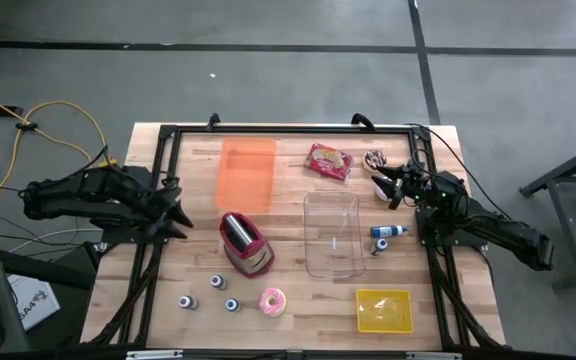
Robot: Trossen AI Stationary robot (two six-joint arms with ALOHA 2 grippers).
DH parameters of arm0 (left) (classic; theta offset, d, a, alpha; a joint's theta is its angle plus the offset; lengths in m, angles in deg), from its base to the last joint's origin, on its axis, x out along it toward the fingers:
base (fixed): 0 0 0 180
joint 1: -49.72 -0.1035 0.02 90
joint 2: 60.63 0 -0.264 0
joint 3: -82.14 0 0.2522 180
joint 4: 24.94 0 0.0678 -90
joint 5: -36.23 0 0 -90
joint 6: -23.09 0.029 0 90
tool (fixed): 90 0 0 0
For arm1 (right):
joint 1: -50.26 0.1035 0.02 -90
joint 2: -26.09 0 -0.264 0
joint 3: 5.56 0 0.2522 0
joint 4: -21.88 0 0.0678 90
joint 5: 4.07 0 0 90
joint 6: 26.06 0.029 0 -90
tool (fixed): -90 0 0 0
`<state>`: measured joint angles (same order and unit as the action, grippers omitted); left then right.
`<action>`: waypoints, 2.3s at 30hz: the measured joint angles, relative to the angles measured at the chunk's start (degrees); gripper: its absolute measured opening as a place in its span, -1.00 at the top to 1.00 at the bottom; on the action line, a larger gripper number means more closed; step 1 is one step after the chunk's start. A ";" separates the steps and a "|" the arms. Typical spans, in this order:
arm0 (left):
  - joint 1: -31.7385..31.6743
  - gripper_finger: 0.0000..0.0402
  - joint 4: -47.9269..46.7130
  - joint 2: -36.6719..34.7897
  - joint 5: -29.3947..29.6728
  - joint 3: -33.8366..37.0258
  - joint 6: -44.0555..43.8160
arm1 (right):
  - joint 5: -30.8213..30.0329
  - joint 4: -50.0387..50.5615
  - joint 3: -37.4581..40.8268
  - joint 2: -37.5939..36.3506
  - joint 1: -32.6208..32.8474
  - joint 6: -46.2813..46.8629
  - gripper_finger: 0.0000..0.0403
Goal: Pick & Place Food Item
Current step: Put the bottom purple food coloring bottle into the transparent bin
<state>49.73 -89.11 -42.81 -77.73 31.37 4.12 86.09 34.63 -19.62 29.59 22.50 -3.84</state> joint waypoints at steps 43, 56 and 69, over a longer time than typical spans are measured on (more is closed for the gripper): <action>43.72 0.07 10.82 27.12 32.18 -12.72 -3.89 | 0.01 0.00 -0.02 -0.01 0.01 0.00 -0.05; 56.52 0.07 10.95 36.11 41.76 -13.49 -16.70 | 0.00 0.00 -0.02 -0.02 0.00 0.00 -0.05; 63.27 0.07 10.51 40.76 42.42 -13.51 -23.98 | 0.01 0.00 -0.02 -0.01 0.02 0.00 -0.05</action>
<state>113.00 -78.60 -2.04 -35.31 17.86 -19.86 86.10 34.63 -19.64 29.58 22.51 -3.84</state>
